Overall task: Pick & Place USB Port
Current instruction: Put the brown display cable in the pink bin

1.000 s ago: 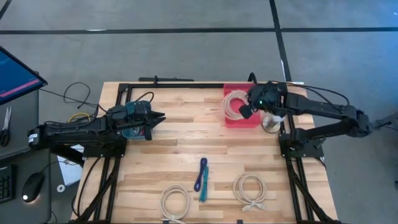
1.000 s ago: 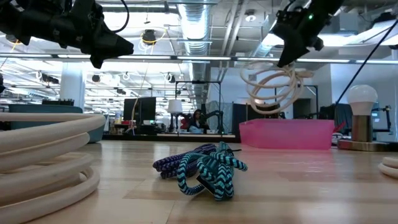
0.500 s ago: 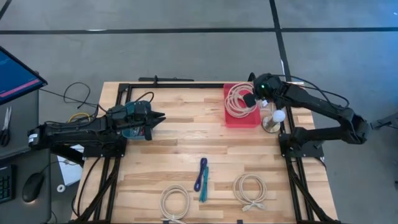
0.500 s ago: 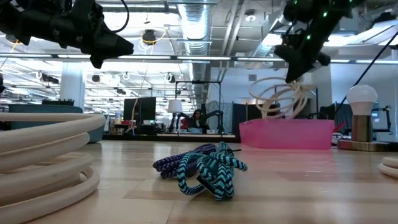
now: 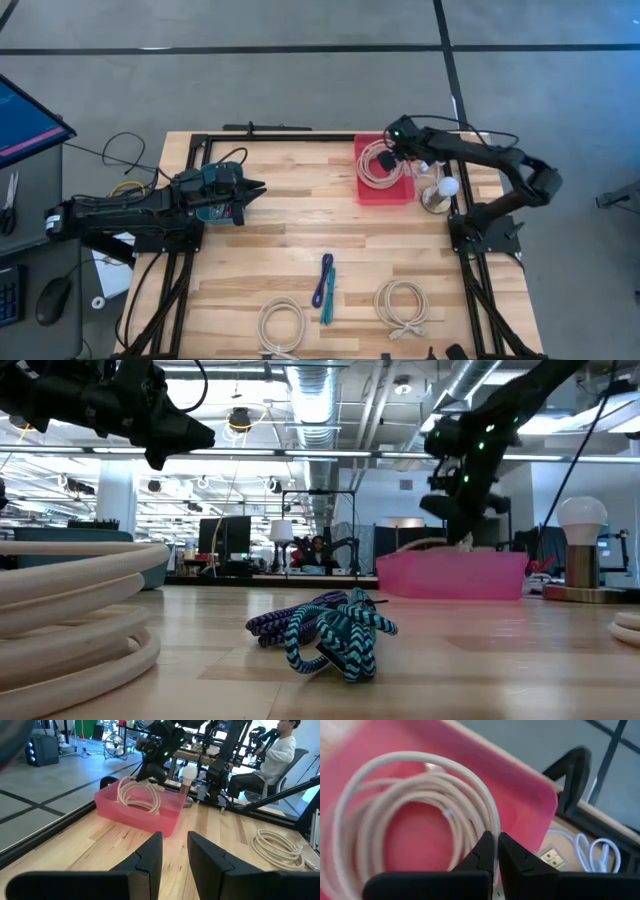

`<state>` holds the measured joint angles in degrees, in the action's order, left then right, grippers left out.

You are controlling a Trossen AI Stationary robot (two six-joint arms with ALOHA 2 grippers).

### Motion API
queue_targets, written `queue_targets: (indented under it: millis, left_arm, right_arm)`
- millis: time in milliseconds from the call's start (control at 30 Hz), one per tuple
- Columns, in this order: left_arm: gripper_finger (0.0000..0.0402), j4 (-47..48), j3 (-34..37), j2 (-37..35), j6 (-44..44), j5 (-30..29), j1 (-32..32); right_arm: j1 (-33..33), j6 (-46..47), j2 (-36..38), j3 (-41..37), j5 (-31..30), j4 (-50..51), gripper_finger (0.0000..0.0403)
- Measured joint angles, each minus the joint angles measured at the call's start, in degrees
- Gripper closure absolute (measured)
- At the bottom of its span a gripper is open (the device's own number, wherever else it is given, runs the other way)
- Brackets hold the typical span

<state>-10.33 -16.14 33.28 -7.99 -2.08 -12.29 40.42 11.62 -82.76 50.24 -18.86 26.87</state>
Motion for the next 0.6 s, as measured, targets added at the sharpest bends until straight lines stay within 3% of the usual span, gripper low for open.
queue_targets:
  millis: [367, 600]
  left_arm:
    - [0.0312, 0.0, 0.0, 0.0, 0.0, 0.0, 0.0]
    - [0.0312, 0.0, 0.0, 0.0, 0.0, 0.0, 0.0]
  right_arm:
    - [1.2, 0.2, -6.6, 0.0, 1.0, -1.0, 0.04]
    - [0.6, 1.3, -4.2, 0.0, 1.3, -0.5, 0.0336]
